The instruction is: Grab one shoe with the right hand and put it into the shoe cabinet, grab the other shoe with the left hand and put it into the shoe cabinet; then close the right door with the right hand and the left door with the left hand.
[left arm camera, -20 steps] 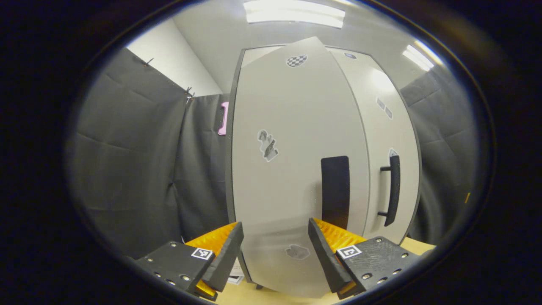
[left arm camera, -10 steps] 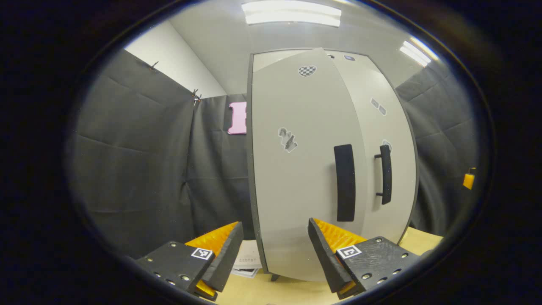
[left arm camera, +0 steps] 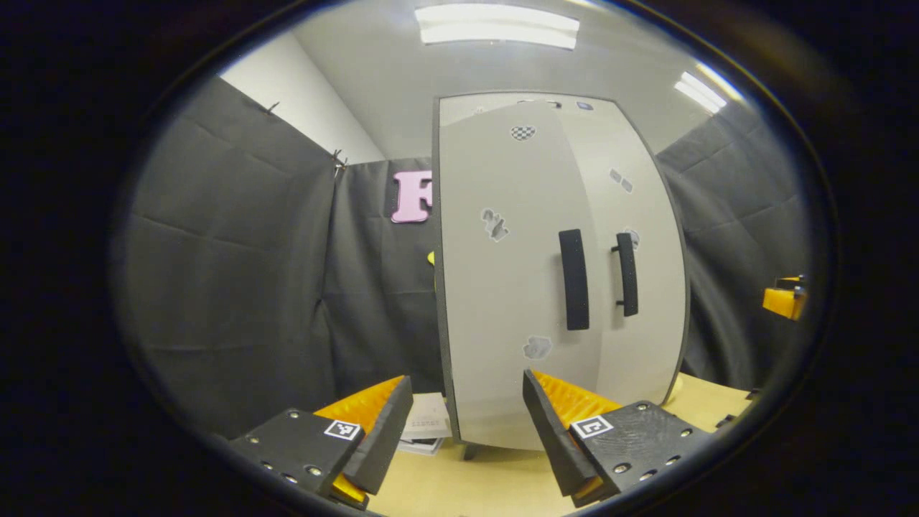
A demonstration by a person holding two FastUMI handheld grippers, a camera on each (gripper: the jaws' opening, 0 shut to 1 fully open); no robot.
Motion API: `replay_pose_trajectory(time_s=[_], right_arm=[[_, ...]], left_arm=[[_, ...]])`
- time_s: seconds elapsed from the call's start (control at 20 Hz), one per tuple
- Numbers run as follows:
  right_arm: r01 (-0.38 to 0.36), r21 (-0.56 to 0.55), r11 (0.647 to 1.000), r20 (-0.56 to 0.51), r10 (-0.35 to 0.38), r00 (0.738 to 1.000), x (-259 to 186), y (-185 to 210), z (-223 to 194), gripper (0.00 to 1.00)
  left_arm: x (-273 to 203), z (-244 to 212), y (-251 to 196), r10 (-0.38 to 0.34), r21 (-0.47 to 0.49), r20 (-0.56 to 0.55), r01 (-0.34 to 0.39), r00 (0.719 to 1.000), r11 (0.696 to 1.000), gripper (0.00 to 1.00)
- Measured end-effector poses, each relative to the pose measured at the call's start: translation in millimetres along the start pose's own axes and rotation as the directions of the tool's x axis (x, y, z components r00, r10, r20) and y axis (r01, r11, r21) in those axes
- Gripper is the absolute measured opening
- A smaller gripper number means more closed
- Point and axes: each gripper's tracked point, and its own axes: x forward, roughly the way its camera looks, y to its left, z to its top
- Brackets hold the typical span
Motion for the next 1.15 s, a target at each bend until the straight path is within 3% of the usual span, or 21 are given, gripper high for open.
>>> replay_pose_trajectory(time_s=[0.15, 0.2, 0.25, 0.4, 0.45, 0.5, 1.15], right_arm=[[-0.015, 0.002, 1.0, 0.042, 0.015, 0.999, -10, 4, 9, 0.98], [-0.016, 0.0, 1.0, 0.055, 0.016, 0.998, -12, 5, 12, 0.98], [-0.019, -0.003, 1.0, 0.063, 0.019, 0.998, -14, 7, 14, 0.98], [-0.031, -0.004, 1.0, 0.067, 0.031, 0.997, -13, 12, 16, 0.97], [-0.033, -0.001, 0.999, 0.068, 0.033, 0.997, -13, 14, 15, 0.97], [-0.035, 0.0, 0.999, 0.066, 0.035, 0.997, -13, 15, 14, 0.97], [-0.051, 0.001, 0.999, 0.064, 0.051, 0.997, -6, 25, 14, 0.98]], left_arm=[[-18, -6, 5, -0.001, 0.008, -0.01, 0.001, 1.0, 1.0, 0.89], [-24, -5, 8, 0.002, 0.011, -0.008, -0.001, 1.0, 1.0, 0.96], [-27, -4, 9, 0.002, 0.011, -0.007, -0.002, 1.0, 1.0, 0.89], [-37, 1, 12, 0.002, 0.002, -0.003, -0.002, 1.0, 1.0, 0.89], [-40, 2, 13, 0.004, 0.004, 0.003, -0.004, 1.0, 1.0, 0.96], [-40, 4, 15, 0.005, 0.008, 0.006, -0.005, 1.0, 1.0, 0.89], [-43, 8, 26, 0.021, -0.007, 0.012, -0.021, 1.0, 1.0, 0.89]])
